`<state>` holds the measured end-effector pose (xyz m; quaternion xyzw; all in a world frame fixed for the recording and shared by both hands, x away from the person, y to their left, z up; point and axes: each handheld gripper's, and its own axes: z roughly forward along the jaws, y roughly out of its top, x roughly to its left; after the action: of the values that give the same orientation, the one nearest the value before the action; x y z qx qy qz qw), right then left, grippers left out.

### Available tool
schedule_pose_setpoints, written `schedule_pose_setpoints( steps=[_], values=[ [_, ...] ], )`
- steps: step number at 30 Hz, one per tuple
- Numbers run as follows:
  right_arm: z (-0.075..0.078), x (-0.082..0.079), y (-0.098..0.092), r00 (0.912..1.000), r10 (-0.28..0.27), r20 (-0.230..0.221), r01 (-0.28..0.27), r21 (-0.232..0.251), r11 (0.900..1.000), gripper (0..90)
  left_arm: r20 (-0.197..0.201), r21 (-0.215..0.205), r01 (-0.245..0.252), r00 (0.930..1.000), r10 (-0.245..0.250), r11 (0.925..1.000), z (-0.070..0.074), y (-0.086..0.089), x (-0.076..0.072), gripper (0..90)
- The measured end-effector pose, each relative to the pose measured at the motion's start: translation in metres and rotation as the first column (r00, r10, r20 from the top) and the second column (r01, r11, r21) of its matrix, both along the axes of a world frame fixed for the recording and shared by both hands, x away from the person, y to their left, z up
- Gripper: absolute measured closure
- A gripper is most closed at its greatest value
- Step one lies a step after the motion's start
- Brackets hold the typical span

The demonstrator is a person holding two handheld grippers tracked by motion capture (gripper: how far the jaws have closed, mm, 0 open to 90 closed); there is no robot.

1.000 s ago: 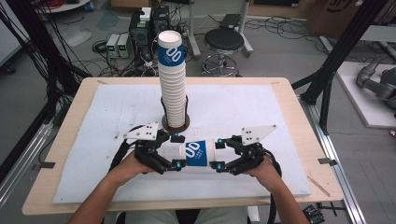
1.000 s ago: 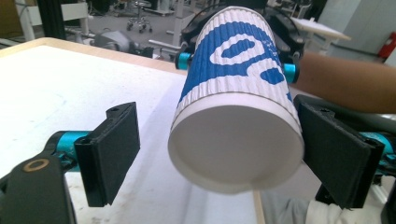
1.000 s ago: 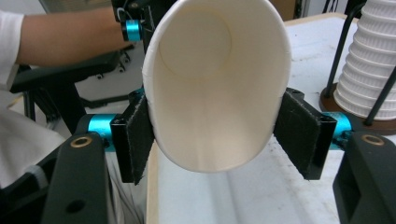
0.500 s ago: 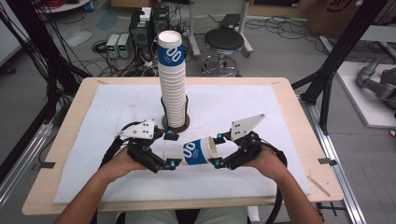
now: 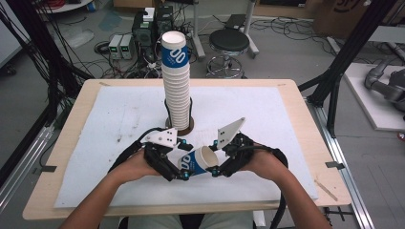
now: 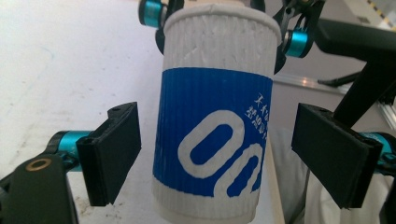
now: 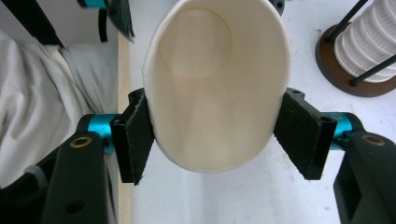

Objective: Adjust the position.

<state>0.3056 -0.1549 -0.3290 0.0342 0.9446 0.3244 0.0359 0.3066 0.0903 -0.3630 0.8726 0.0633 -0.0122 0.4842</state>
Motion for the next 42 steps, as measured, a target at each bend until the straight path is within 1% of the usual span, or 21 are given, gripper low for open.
schedule_pose_setpoints(
  steps=[3,6,7,15,18,24,25,27,29,30,32,33,34,35,36,37,38,39,40,41,42],
  values=[
    [0.001,-0.002,0.005,0.9998,0.012,0.015,-0.011,-0.039,0.999,32.9,-0.003,0.019,0.004,1.0,-0.004,0.9998,-0.002,-0.005,0.001,17.3],
    [0.002,-0.003,0.007,0.9997,0.014,0.02,-0.013,-0.053,0.998,32.9,-0.011,0.037,0.008,0.9999,-0.008,0.9993,-0.003,-0.009,0.002,18.9],
    [0.002,-0.004,0.008,0.9996,0.013,0.026,-0.012,-0.073,0.997,32.7,-0.01,0.044,0.012,0.9999,-0.012,0.999,-0.003,-0.01,0.002,20.6],
    [-0.001,-0.004,0.012,0.9992,0.022,0.034,-0.018,-0.117,0.993,32.6,-0.026,0.088,0.025,0.9994,-0.023,0.9958,-0.008,-0.016,0.003,26.6],
    [-0.002,-0.004,0.013,0.9991,0.028,0.031,-0.024,-0.12,0.992,32.6,-0.027,0.095,0.028,0.9993,-0.026,0.995,-0.009,-0.017,0.003,29.4],
    [-0.004,-0.005,0.014,0.9988,0.038,0.03,-0.033,-0.133,0.991,32.8,-0.016,0.118,0.046,0.9989,-0.045,0.9919,-0.011,-0.019,0.002,30.7],
    [-0.004,-0.006,0.015,0.9992,0.032,0.022,-0.029,-0.139,0.99,32.8,-0.011,0.122,0.052,0.9986,-0.051,0.9911,-0.011,-0.019,0.002,30.9],
    [-0.005,-0.007,0.015,0.9988,0.041,0.027,-0.036,-0.146,0.989,32.7,0.001,0.129,0.06,0.9982,-0.061,0.9899,-0.012,-0.02,0.001,31.8],
    [-0.005,-0.007,0.016,0.9987,0.041,0.03,-0.036,-0.149,0.988,31.1,0.01,0.124,0.063,0.9979,-0.064,0.9903,-0.012,-0.02,0.0,31.5],
    [-0.006,-0.006,0.015,0.9982,0.051,0.032,-0.046,-0.136,0.99,29.5,0.012,0.112,0.063,0.9978,-0.065,0.9917,-0.012,-0.019,0.001,31.5],
    [-0.006,-0.005,0.012,0.999,0.039,0.024,-0.036,-0.096,0.995,27.1,0.007,0.075,0.053,0.9985,-0.054,0.9957,-0.013,-0.016,0.0,30.9],
    [-0.004,-0.004,0.007,0.9996,0.026,0.012,-0.026,-0.042,0.999,23.9,0.008,0.057,0.05,0.9987,-0.05,0.9971,-0.013,-0.014,0.001,30.8],
    [-0.004,-0.004,0.007,0.9996,0.026,0.012,-0.026,-0.042,0.999,23.9,0.008,0.057,0.05,0.9987,-0.05,0.9971,-0.013,-0.014,0.001,30.8],
    [-0.002,-0.002,0.001,0.9999,0.006,-0.008,-0.006,0.026,1.0,22.1,0.004,0.023,0.038,0.9993,-0.038,0.999,-0.016,-0.01,0.001,30.8],
    [-0.002,-0.002,0.001,0.9999,0.006,-0.008,-0.006,0.026,1.0,22.1,0.004,0.023,0.038,0.9993,-0.038,0.999,-0.016,-0.01,0.001,30.7],
    [0.001,-0.002,-0.006,0.9996,-0.014,-0.024,0.016,0.082,0.997,22.0,-0.001,0.005,0.028,0.9996,-0.028,0.9996,-0.017,-0.008,0.002,30.4],
    [0.001,-0.002,-0.006,0.9996,-0.014,-0.024,0.016,0.082,0.997,22.0,-0.001,-0.014,0.016,0.9999,-0.016,0.9998,-0.018,-0.005,0.003,30.4],
    [0.002,-0.002,-0.014,0.9989,-0.034,-0.034,0.038,0.15,0.988,21.7,-0.006,-0.067,-0.014,0.9999,0.014,0.9977,-0.02,0.001,0.004,30.1],
    [0.003,-0.002,-0.018,0.9982,-0.044,-0.041,0.051,0.19,0.98,21.4,-0.006,-0.067,-0.014,0.9999,0.014,0.9977,-0.02,0.001,0.004,29.9],
    [0.003,-0.002,-0.018,0.9982,-0.044,-0.041,0.051,0.19,0.98,21.4,-0.008,-0.092,-0.029,0.9996,0.029,0.9953,-0.021,0.004,0.004,29.9],
    [0.003,-0.002,-0.022,0.9972,-0.059,-0.045,0.068,0.226,0.972,21.2,-0.013,-0.12,-0.045,0.9989,0.044,0.9918,-0.022,0.007,0.004,29.8]
  ],
)
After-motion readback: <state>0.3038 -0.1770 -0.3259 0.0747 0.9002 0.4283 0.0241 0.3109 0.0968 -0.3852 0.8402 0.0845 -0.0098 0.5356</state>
